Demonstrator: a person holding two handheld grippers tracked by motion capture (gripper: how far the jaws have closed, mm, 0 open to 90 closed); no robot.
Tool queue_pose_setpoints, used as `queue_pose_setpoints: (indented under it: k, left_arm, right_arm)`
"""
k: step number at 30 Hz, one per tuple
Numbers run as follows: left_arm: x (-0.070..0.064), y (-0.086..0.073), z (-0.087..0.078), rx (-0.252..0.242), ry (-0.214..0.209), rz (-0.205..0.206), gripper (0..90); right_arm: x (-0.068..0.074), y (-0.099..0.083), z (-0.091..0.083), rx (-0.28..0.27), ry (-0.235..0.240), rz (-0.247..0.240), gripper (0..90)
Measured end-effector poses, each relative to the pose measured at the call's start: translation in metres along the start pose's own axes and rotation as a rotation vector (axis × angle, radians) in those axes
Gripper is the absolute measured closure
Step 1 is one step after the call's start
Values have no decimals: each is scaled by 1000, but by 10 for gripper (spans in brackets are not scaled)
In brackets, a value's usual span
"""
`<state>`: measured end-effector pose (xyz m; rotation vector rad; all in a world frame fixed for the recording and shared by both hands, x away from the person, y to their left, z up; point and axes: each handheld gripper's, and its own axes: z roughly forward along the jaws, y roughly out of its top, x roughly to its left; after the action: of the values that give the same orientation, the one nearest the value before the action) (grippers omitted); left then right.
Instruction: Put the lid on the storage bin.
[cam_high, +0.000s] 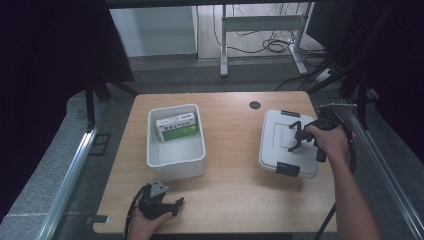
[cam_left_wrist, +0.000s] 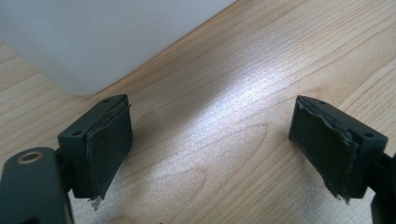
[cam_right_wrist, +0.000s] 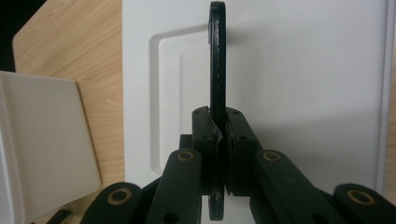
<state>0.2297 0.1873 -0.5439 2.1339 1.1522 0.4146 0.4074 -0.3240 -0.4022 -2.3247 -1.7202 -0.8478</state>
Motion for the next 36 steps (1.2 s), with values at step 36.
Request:
queue_pose_setpoints:
  k: [36]
  left_arm:
    - [0, 0, 0, -2, 1, -2, 134]
  right_arm:
    - [47, -23, -28, 11, 117, -102, 844]
